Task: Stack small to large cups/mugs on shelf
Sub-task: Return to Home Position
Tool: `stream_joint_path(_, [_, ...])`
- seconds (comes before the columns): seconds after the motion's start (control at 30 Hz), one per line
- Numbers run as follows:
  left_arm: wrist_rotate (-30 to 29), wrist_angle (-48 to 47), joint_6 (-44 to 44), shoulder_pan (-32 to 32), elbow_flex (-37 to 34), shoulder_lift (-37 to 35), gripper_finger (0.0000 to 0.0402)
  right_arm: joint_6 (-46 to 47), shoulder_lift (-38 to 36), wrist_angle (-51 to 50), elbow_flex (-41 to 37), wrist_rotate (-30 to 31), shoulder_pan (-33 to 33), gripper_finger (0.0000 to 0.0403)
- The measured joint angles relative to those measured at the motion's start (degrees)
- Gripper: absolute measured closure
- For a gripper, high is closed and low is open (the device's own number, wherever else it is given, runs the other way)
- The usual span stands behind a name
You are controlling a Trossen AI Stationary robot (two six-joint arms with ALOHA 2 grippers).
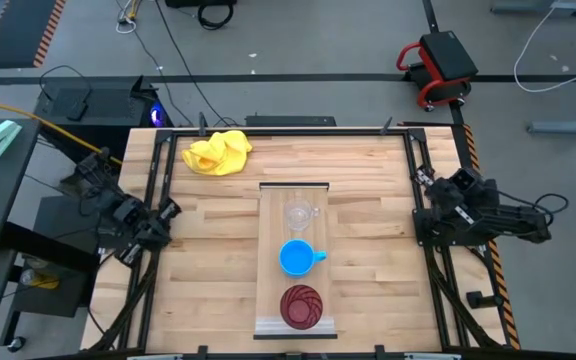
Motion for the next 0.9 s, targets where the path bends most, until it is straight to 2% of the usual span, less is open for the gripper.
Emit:
stream_joint_path(0.3, [1.3, 0.7, -4.6, 0.0, -3.3, 0.1, 0.0374, -2.1, 0.0, -7.2, 0.0, 3.3, 2.5, 0.0389])
stream_joint_path(0.47, [1.7, 0.5, -5.1, 0.0, -3.3, 0.0, 0.0378, -3.4, 0.0, -16.1, 0.0, 3.4, 2.7, 0.0389])
stream_joint_path(0.67, [1.8, -5.0, -5.8, 0.0, -3.3, 0.0, 0.0369, -7.6, 0.0, -28.0, 0.0, 3.4, 2.7, 0.0389])
stream_joint_path(0.9, [0.5, -12.7, -2.6, 0.0, -3.3, 0.1, 0.0369, -12.8, 0.0, -35.6, 0.0, 3.5, 2.7, 0.0389])
